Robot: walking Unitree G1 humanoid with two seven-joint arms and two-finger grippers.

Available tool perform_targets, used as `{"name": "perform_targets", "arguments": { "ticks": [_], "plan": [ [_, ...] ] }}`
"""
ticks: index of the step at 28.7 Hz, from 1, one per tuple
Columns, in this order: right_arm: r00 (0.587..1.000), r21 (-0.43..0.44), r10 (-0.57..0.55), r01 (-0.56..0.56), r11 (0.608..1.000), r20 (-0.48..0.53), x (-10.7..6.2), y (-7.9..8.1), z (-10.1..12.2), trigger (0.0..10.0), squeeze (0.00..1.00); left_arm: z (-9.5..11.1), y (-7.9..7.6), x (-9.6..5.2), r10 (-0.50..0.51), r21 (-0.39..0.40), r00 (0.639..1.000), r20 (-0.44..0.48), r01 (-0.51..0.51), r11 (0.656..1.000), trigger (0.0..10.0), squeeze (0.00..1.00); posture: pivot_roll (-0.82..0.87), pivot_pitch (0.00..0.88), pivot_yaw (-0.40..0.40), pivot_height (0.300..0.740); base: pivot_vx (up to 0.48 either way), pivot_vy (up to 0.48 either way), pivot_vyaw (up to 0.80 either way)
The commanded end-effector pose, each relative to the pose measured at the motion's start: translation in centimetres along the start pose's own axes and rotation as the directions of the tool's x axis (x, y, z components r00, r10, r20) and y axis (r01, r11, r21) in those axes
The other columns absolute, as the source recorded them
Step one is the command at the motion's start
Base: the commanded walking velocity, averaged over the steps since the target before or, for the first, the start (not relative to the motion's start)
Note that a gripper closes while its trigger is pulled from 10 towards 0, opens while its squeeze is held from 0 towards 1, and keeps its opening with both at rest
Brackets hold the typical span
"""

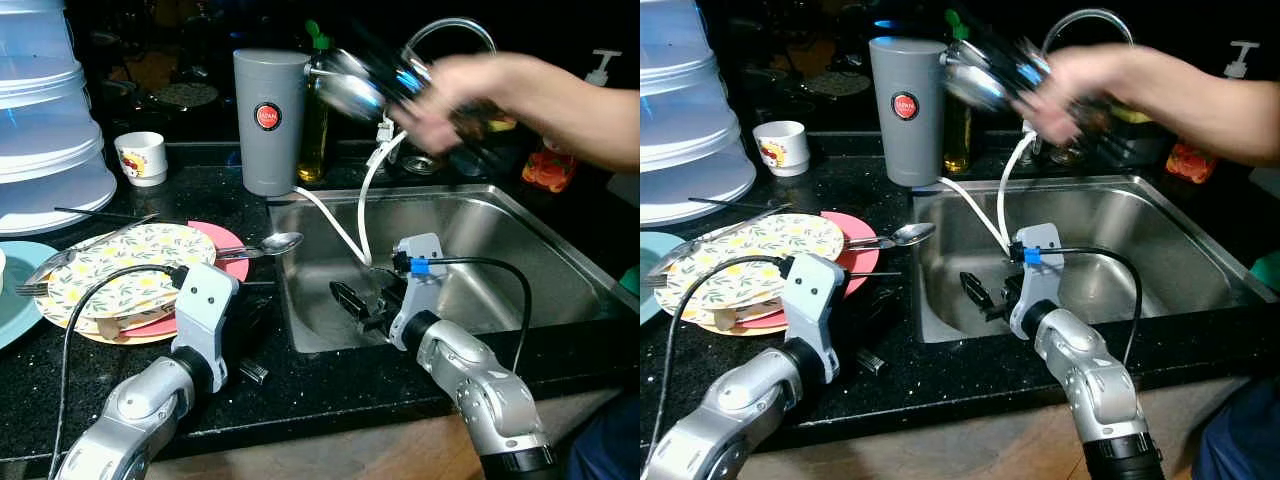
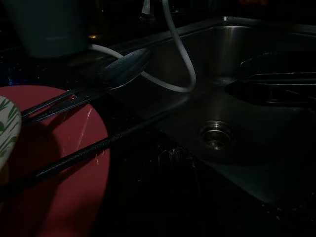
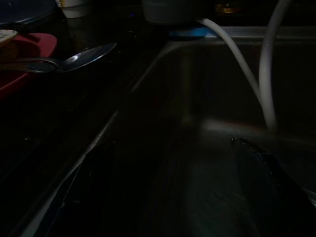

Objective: Kitchen organization

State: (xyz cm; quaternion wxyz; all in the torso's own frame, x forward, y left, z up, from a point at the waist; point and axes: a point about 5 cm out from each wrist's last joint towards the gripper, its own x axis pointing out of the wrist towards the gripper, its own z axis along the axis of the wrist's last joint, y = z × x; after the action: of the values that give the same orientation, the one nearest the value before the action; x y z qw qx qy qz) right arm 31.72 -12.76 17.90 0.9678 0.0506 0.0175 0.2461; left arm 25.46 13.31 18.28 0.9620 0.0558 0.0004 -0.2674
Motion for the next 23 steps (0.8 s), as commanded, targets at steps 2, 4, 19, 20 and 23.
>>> {"name": "perform_targets", "arguments": {
  "ticks": [2,4,19,20,23],
  "plan": [
    [0.999,0.008,-0.024,0.024,1.000,-0.030,-0.33,-0.29,-0.79,10.0,0.00,-0.90,-0.19,0.03,-0.010,-0.008,0.999,-0.045,0.010,1.000,10.0,0.00,0.05,0.049,-0.030,0.740,0.000,0.000,0.00],
    [0.999,0.010,-0.022,0.023,1.000,-0.033,-0.37,-0.24,-0.86,10.0,0.00,-0.92,-0.18,0.01,-0.010,-0.006,0.999,-0.045,0.009,1.000,10.0,0.00,0.05,0.049,-0.030,0.740,0.000,0.000,0.00],
    [0.999,-0.010,0.009,-0.009,1.000,-0.051,-0.31,0.14,-1.16,10.0,0.00,-1.11,-0.24,-0.20,-0.014,0.007,0.999,-0.051,0.014,1.000,10.0,0.00,0.05,0.029,-0.033,0.740,0.000,0.000,0.00],
    [0.999,-0.010,0.009,-0.010,1.000,-0.052,-0.33,0.15,-1.17,10.0,0.00,-1.14,-0.27,-0.24,-0.015,0.007,0.999,-0.052,0.015,1.000,10.0,0.00,0.05,0.029,-0.033,0.740,0.000,0.000,0.00],
    [0.999,-0.010,0.010,-0.011,1.000,-0.052,-0.34,0.14,-1.18,10.0,0.00,-1.17,-0.30,-0.25,-0.016,0.007,0.998,-0.053,0.017,1.000,10.0,0.00,0.04,0.025,-0.034,0.740,0.000,0.000,0.00]
  ]
}}
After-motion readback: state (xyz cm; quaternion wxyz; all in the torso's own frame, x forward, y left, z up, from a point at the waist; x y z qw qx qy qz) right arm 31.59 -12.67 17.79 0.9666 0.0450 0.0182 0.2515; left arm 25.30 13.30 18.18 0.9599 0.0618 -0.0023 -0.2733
